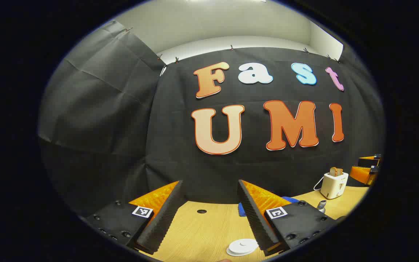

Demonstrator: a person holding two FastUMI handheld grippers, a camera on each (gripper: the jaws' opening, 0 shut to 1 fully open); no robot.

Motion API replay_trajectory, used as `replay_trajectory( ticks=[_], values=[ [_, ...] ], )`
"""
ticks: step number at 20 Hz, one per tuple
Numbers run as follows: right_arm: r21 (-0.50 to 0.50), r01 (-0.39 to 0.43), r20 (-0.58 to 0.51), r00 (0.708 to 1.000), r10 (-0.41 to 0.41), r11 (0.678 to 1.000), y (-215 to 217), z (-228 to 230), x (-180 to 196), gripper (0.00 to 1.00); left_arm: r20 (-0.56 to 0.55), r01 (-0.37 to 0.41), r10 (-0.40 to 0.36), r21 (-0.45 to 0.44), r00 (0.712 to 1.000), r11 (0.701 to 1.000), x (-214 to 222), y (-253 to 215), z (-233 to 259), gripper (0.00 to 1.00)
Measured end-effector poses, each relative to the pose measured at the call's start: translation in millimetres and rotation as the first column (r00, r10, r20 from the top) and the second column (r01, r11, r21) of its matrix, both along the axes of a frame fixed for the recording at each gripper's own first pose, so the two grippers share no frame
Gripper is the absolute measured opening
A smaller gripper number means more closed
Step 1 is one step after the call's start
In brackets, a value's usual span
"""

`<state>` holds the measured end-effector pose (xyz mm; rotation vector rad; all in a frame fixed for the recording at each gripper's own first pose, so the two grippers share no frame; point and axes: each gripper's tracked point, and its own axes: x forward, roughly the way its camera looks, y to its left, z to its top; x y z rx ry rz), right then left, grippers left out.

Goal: Open the teacup lid with one hand, grasp the water bottle and pour water into the teacup with the other hand; after pouring, place the water bottle on the coaster and then close the teacup lid.

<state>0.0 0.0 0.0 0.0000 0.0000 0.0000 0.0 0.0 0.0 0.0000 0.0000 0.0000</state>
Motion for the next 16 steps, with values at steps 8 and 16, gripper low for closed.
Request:
replay_trajectory(
  ticks=[8,16],
  values=[
    [-0.016,-0.036,-0.035,0.999,0.035,0.999,5.3,-10.5,6.6,0.97,-0.067,0.047,-0.050,-0.050,0.997,0.998,11.3,-30.1,-19.8,0.98],
    [-0.028,-0.030,-0.048,0.998,0.029,0.999,0.4,-7.2,15.8,0.97,-0.053,0.052,-0.054,-0.037,0.997,0.998,17.9,-42.0,-12.9,0.97]
  ],
)
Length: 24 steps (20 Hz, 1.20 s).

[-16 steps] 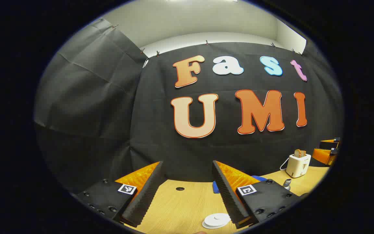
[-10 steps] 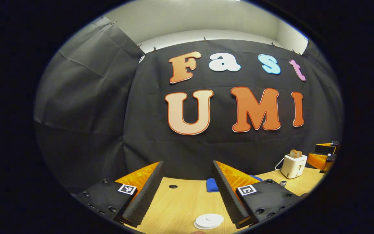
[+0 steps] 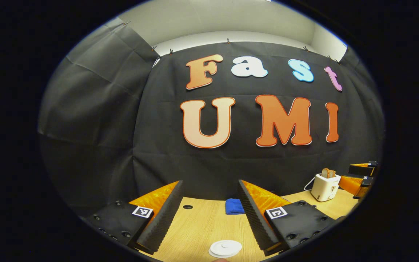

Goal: Open the teacup lid with one hand, grasp the water bottle and pour water into the teacup with the other hand; after pouring, place the water bottle on the coaster and then close the teacup lid.

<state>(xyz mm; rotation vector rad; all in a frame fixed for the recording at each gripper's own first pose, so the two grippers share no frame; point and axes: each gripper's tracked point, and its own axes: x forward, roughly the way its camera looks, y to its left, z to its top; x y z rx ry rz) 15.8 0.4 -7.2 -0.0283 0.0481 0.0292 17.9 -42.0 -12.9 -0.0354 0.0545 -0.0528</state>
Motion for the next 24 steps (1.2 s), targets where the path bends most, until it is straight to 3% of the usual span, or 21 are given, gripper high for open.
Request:
replay_trajectory(
  ticks=[5,13,20,24],
  values=[
    [0.001,-0.008,-0.017,1.000,0.008,1.000,0.9,-9.0,1.1,0.97,-0.040,0.022,-0.022,0.002,0.999,1.000,4.1,-5.1,-18.2,0.98],
    [-0.002,-0.053,-0.099,0.994,0.053,0.999,15.7,-60.6,1.6,0.98,-0.154,0.102,-0.096,0.030,0.983,0.994,-2.8,-21.3,-90.6,0.98],
    [0.010,-0.095,-0.160,0.983,0.095,0.995,28.3,-86.0,-6.1,0.98,-0.282,0.103,-0.105,-0.022,0.954,0.994,-12.6,-20.6,-162.4,0.98],
    [0.003,-0.110,-0.179,0.978,0.109,0.994,30.2,-96.7,-7.8,0.98,-0.341,0.117,-0.104,0.020,0.934,0.993,-14.9,-28.7,-194.1,0.97]
  ],
)
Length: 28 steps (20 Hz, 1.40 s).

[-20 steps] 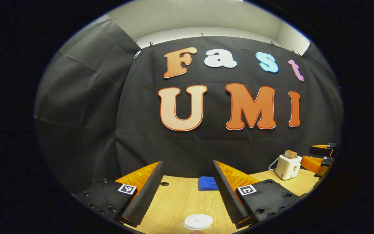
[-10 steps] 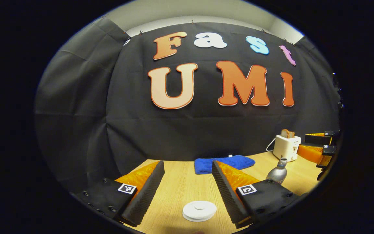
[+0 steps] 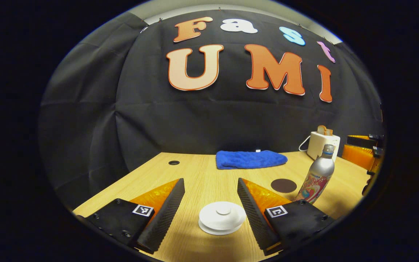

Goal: Open the teacup lid with one hand, grasp the water bottle and pour water into the teacup with the other hand; after pouring, place the water bottle on the coaster and then close the teacup lid.

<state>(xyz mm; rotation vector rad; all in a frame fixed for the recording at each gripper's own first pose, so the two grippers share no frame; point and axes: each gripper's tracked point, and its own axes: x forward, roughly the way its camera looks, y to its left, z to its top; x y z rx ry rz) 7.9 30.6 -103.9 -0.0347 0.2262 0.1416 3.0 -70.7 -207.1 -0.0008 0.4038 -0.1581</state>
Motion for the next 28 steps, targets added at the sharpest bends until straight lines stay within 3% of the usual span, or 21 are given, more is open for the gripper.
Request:
replay_trajectory(
  ticks=[3,4,5,9,10,13,15,18,19,21,23,24,28],
  values=[
    [0.006,-0.006,-0.017,1.000,0.006,1.000,1.7,-9.0,-2.6,0.98,-0.032,0.016,-0.014,0.037,0.999,0.999,-5.3,-6.2,-18.6,0.98],
    [0.008,-0.009,-0.024,1.000,0.009,1.000,1.8,-11.6,-3.6,0.98,-0.048,0.019,-0.017,0.048,0.999,0.999,-6.4,-8.2,-24.3,0.92],
    [0.006,-0.013,-0.030,0.999,0.013,1.000,3.0,-14.6,-4.8,0.98,-0.055,0.022,-0.019,0.052,0.998,0.998,-6.8,-9.9,-29.1,0.95],
    [-0.006,-0.018,-0.048,0.999,0.017,1.000,2.5,-24.3,-3.9,0.98,-0.117,0.027,-0.018,0.077,0.993,0.997,-7.5,-13.7,-47.9,0.86],
    [-0.004,-0.019,-0.053,0.998,0.019,1.000,2.2,-26.2,-3.6,0.98,-0.130,0.032,-0.021,0.082,0.991,0.996,-6.9,-15.2,-52.9,0.79],
    [-0.002,-0.009,-0.071,0.997,0.009,1.000,-1.1,-34.3,-4.1,0.98,-0.159,0.055,-0.038,0.108,0.987,0.993,-6.0,-15.4,-59.8,0.80],
    [0.005,-0.007,-0.086,0.996,0.008,1.000,-0.7,-38.9,-3.6,0.98,-0.156,0.061,-0.043,0.112,0.987,0.992,-4.9,-17.2,-58.4,0.70],
    [0.010,-0.006,-0.094,0.996,0.007,1.000,-0.7,-41.0,-1.9,0.98,-0.140,0.058,-0.041,0.113,0.989,0.992,-3.5,-17.6,-56.5,0.72],
    [0.010,-0.005,-0.095,0.995,0.006,1.000,-0.3,-42.4,-2.0,0.98,-0.144,0.057,-0.039,0.120,0.989,0.991,-2.7,-17.3,-58.9,0.58],
    [0.012,-0.009,-0.099,0.995,0.010,1.000,1.1,-43.6,-2.1,0.98,-0.144,0.062,-0.043,0.133,0.989,0.989,-0.8,-18.4,-59.4,0.51],
    [0.003,-0.011,-0.100,0.995,0.011,1.000,0.8,-44.8,-2.8,0.98,-0.128,0.054,-0.036,0.135,0.991,0.989,2.0,-17.1,-55.7,0.53],
    [-0.003,-0.012,-0.103,0.995,0.011,1.000,1.4,-46.5,-2.3,0.98,-0.129,0.048,-0.031,0.132,0.991,0.990,4.4,-18.9,-55.9,0.37],
    [-0.022,-0.030,-0.134,0.991,0.027,0.999,5.5,-59.1,-3.2,0.98,-0.127,0.055,-0.039,0.129,0.991,0.990,3.5,-18.9,-58.4,0.36]
  ],
)
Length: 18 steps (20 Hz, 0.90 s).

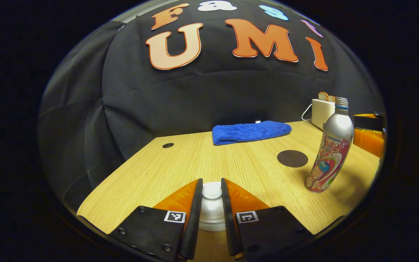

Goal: Open the teacup lid with one hand, grasp the water bottle and pour water into the teacup with the other hand; after pouring, place the water bottle on the coaster and then close the teacup lid.

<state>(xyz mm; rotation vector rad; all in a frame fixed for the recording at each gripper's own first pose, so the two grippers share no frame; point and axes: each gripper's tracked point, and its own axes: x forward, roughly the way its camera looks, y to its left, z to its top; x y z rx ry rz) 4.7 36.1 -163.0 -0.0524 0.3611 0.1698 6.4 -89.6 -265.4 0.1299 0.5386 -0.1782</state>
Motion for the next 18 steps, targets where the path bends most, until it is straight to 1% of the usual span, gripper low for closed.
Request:
replay_trajectory(
  ticks=[3,7,8,9,13,15,16,17,18],
  values=[
    [-0.005,-0.014,-0.013,1.000,0.013,1.000,5.7,-7.2,2.9,0.98,0.006,0.002,-0.002,-0.017,1.000,1.000,-0.8,-1.1,2.7,0.36],
    [0.008,-0.025,-0.061,0.998,0.025,1.000,15.3,-27.1,8.9,0.98,0.042,-0.028,0.030,-0.039,0.999,0.999,3.9,5.3,10.7,0.36],
    [0.010,-0.027,-0.077,0.997,0.027,1.000,16.9,-32.0,9.3,0.98,0.050,-0.033,0.035,-0.042,0.998,0.999,2.1,7.1,12.5,0.33],
    [0.012,-0.028,-0.090,0.996,0.029,1.000,18.6,-36.5,9.8,0.98,0.055,-0.036,0.038,-0.041,0.998,0.999,0.8,8.4,15.6,0.36],
    [0.012,-0.031,-0.144,0.989,0.032,0.999,25.1,-53.6,13.0,0.98,0.116,-0.063,0.066,-0.028,0.991,0.998,4.9,21.3,35.5,0.36],
    [0.013,-0.036,-0.185,0.982,0.038,0.999,31.4,-65.0,12.9,0.95,0.141,-0.082,0.085,-0.024,0.986,0.996,3.6,29.9,43.7,0.33],
    [0.008,-0.034,-0.204,0.978,0.034,0.999,32.2,-69.9,13.1,0.94,0.148,-0.091,0.094,-0.024,0.985,0.996,5.7,35.8,45.5,0.36],
    [0.008,-0.033,-0.219,0.975,0.034,0.999,34.1,-73.4,13.1,0.93,0.157,-0.100,0.102,-0.027,0.982,0.995,5.3,39.6,48.3,0.36],
    [0.007,-0.031,-0.234,0.972,0.032,0.999,36.3,-75.4,14.2,0.82,0.161,-0.109,0.112,-0.027,0.981,0.994,3.8,44.1,49.4,0.36]
  ],
)
